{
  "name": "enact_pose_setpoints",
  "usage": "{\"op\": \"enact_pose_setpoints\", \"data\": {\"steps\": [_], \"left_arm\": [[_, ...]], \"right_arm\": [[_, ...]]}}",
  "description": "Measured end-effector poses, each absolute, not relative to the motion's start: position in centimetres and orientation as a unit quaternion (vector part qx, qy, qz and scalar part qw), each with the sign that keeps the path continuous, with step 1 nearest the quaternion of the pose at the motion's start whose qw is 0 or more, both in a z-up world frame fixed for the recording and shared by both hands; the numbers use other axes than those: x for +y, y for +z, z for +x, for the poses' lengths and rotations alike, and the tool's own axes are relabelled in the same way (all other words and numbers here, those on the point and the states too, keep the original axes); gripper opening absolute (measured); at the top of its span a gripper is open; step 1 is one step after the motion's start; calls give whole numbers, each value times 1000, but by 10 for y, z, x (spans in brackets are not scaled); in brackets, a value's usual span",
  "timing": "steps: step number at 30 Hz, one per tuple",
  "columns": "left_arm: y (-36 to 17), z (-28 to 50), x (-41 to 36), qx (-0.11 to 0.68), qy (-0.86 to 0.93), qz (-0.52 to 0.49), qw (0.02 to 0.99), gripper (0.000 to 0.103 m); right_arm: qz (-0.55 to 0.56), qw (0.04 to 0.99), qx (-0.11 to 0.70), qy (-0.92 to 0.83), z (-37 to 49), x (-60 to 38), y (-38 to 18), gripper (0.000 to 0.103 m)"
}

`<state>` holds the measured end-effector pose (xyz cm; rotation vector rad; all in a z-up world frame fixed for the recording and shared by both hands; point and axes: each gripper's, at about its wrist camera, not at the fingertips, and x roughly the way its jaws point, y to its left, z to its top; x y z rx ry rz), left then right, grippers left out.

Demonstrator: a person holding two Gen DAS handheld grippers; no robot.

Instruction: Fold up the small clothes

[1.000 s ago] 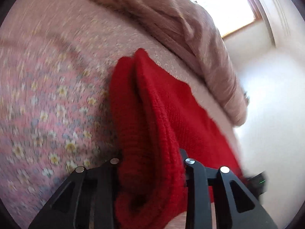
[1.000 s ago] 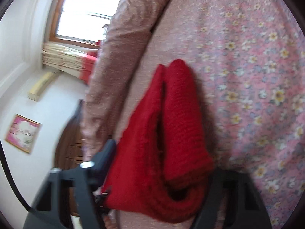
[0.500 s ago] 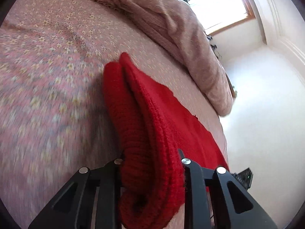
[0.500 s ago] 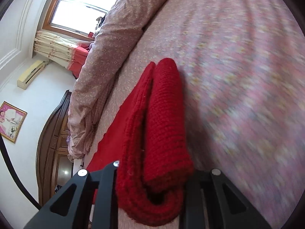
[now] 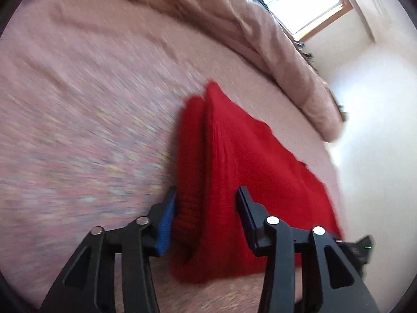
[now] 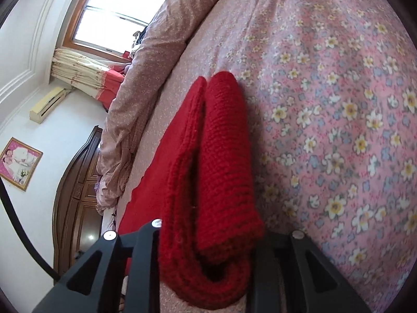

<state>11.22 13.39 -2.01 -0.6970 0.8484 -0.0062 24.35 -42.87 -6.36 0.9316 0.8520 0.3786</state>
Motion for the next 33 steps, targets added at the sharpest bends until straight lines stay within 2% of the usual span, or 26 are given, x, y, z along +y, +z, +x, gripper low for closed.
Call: {"op": "enact_pose_setpoints", "data": {"steps": [6, 11, 12, 13, 14, 18, 21, 29, 33], "left_arm": [[41, 86, 93, 350, -9, -248, 903, 39], [56, 120, 4, 386, -74, -181, 902, 36], [53, 134, -17, 394, -75, -171, 900, 31], [50, 142, -30, 399, -75, -164, 899, 10], [44, 152, -46, 409, -82, -162, 894, 0], [9, 175, -73, 458, -81, -166, 869, 0], [-8, 175, -82, 463, -88, -152, 869, 0], [-9, 173, -89, 474, -80, -136, 867, 0], [-20, 174, -80, 471, -84, -187, 858, 0]], "right_arm": [[440, 790, 390, 174, 247, -425, -66, 27], [451, 791, 381, 159, 241, -428, -71, 27], [446, 795, 380, 154, 239, -428, -70, 27], [443, 797, 381, 152, 238, -427, -70, 28], [442, 797, 382, 150, 238, -426, -69, 28], [449, 793, 380, 154, 239, -424, -69, 28], [446, 794, 383, 157, 239, -425, -69, 28], [445, 793, 387, 156, 241, -424, -66, 27], [428, 803, 385, 158, 242, -419, -57, 24]]}}
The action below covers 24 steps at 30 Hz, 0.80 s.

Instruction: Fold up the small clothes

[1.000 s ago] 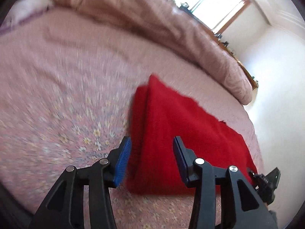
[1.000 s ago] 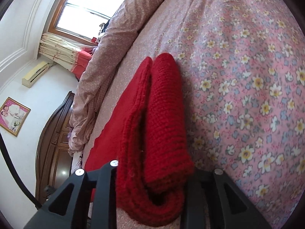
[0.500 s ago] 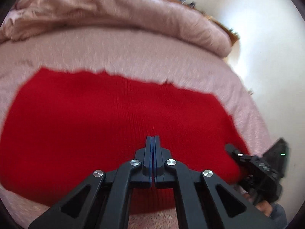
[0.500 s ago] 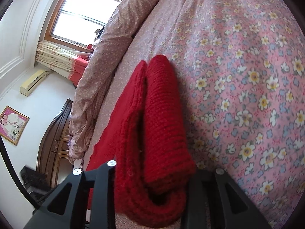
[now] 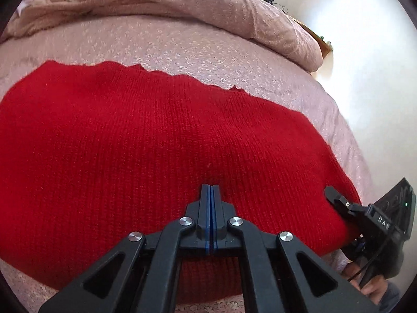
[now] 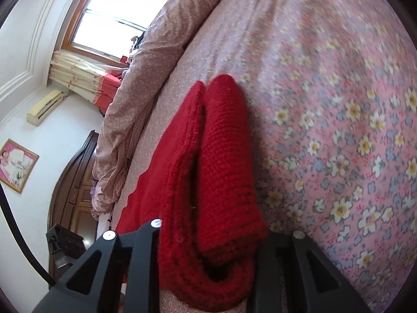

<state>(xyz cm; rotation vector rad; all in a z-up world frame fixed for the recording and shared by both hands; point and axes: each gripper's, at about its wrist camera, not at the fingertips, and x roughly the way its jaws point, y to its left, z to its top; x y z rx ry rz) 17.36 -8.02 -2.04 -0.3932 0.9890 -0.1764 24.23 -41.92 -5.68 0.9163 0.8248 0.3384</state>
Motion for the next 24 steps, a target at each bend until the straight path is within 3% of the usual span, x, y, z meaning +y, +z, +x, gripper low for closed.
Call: {"op": "enact_pose_setpoints", "data": {"steps": [5, 10, 18, 24], "left_arm": [[10, 151, -89, 464, -64, -147, 871, 0], [-25, 135, -84, 458, -75, -188, 866, 0], [-8, 124, -94, 463, -60, -133, 874, 0], [-15, 120, -57, 446, -102, -260, 851, 0]], "right_arm": [[371, 835, 376, 156, 244, -407, -35, 24], [359, 845, 362, 162, 246, -398, -11, 23], [308, 874, 329, 180, 236, -370, 39, 23], [253, 893, 320, 190, 230, -332, 74, 23]]}}
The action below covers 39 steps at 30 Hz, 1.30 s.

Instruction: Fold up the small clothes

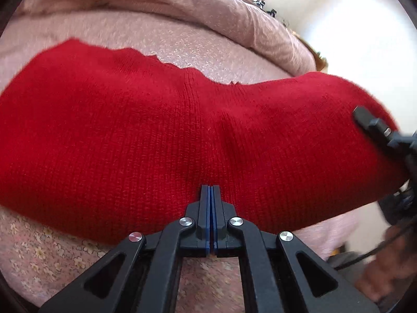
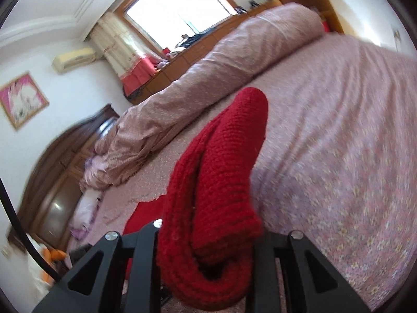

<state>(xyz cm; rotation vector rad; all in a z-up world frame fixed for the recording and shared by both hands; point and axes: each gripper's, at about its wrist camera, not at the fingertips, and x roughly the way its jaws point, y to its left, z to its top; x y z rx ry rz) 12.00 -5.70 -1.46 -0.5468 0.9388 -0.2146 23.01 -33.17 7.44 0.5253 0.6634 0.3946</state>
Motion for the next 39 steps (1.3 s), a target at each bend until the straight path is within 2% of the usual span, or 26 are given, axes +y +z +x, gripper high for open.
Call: {"op": "enact_pose_setpoints", "data": {"steps": [4, 7, 11, 14, 17, 20, 21, 23, 26, 27, 28, 30, 32, 34, 36, 38, 39], "left_arm": [[12, 105, 0, 418, -106, -332, 839, 0], [28, 94, 51, 402, -94, -345, 843, 2], [38, 70, 128, 382, -48, -345, 856, 6], [26, 50, 173, 369, -13, -372, 852, 7], [5, 34, 196, 365, 5, -403, 839, 7], [-6, 36, 196, 381, 14, -401, 833, 7], [-8, 37, 195, 388, 13, -395, 833, 4], [-13, 38, 196, 397, 29, -390, 831, 5], [-17, 39, 196, 396, 11, -406, 824, 5], [-17, 39, 195, 396, 11, -404, 825, 5], [-17, 39, 194, 396, 11, -402, 825, 6], [-16, 41, 190, 392, 5, -406, 826, 8], [-14, 43, 187, 383, -5, -410, 827, 18], [-13, 44, 186, 380, -14, -410, 829, 24], [-9, 46, 177, 374, -40, -415, 828, 29], [-4, 49, 166, 365, -76, -429, 823, 44], [-2, 50, 162, 362, -89, -433, 821, 46]], "right_arm": [[219, 904, 319, 181, 231, -309, 97, 23], [196, 911, 320, 172, 234, -285, 114, 23], [110, 927, 323, 159, 236, -222, 140, 23], [25, 934, 318, 161, 229, -145, 147, 23], [-81, 941, 294, 147, 210, -60, 127, 23], [-191, 922, 301, 149, 190, 25, 65, 24], [-209, 913, 314, 154, 188, 40, 48, 24], [-221, 908, 324, 149, 183, 55, 20, 26], [-236, 916, 297, 133, 172, 60, 22, 34], [-228, 916, 297, 142, 172, 58, 26, 40], [-205, 918, 300, 162, 171, 53, 32, 55], [-130, 919, 299, 220, 171, 36, 47, 68], [-66, 921, 293, 246, 172, 14, 65, 69], [1, 912, 275, 304, 166, -13, 86, 82], [13, 919, 251, 303, 156, -39, 100, 87], [11, 930, 226, 290, 142, -69, 108, 91], [5, 935, 220, 278, 136, -85, 108, 93]]}}
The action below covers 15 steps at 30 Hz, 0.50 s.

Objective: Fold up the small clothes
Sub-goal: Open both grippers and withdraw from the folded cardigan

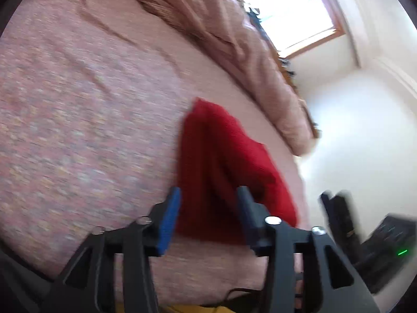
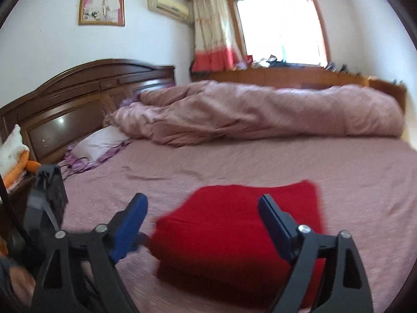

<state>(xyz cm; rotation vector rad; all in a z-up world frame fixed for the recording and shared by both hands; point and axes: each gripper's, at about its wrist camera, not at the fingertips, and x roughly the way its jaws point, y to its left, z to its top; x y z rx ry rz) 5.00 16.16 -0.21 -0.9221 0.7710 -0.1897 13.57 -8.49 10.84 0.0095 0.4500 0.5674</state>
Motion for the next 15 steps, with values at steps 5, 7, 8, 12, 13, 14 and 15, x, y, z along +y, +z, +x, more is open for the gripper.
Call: {"op": "enact_pose_setpoints", "data": {"steps": [5, 7, 8, 12, 13, 14, 15], "left_arm": [[0, 64, 155, 355, -109, -471, 800, 59], [-1, 63, 156, 357, -108, -485, 791, 59], [1, 60, 156, 353, -104, -486, 793, 62], [6, 46, 155, 333, -113, -505, 788, 73], [5, 46, 153, 337, -110, -509, 784, 76], [3, 48, 149, 339, -109, -515, 780, 77], [0, 52, 145, 342, -114, -518, 776, 78]], "right_arm": [[-1, 949, 245, 200, 122, -155, 76, 94], [19, 942, 277, 186, 125, -176, 56, 94], [26, 939, 289, 182, 129, -183, 49, 94], [29, 932, 318, 171, 141, -196, 26, 94], [27, 931, 321, 170, 143, -196, 23, 94], [25, 931, 323, 170, 147, -194, 22, 94], [23, 930, 325, 170, 149, -192, 20, 94]]}}
